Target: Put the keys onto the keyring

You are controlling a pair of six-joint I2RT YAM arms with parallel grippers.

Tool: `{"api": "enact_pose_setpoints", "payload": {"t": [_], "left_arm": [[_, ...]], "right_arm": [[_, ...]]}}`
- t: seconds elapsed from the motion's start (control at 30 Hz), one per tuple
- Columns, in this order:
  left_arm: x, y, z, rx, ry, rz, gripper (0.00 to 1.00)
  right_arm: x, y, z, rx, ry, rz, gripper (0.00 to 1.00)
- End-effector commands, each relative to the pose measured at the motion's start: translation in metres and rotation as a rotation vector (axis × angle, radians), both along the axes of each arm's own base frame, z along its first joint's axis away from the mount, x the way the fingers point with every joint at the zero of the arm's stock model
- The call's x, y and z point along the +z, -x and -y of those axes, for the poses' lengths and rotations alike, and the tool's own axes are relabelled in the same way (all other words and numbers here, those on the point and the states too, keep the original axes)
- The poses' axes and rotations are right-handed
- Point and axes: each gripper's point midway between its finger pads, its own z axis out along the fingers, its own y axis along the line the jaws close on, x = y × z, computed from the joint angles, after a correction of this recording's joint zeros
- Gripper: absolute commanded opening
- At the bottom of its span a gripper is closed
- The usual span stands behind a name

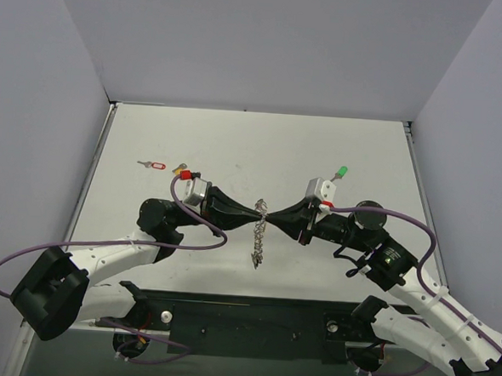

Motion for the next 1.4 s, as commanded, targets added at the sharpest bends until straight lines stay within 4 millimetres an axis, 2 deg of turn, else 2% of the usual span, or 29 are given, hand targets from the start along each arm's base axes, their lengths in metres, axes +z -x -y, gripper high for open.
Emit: {"api": "enact_pose_setpoints", "payload": {"t": [0.0,1.37], "left_arm": [[0.051,0.032,-0.018,-0.044,0.167,0.239,0.00],[0.033,0.030,-0.011,-0.071,0.062,0.230,0.00]], "right_arm": [[0.031,0.000,-0.002,0.008,-0.058,0.072,0.00],[0.030,0.001,-0.005,0.028,-0.026,0.071,0.00]]}}
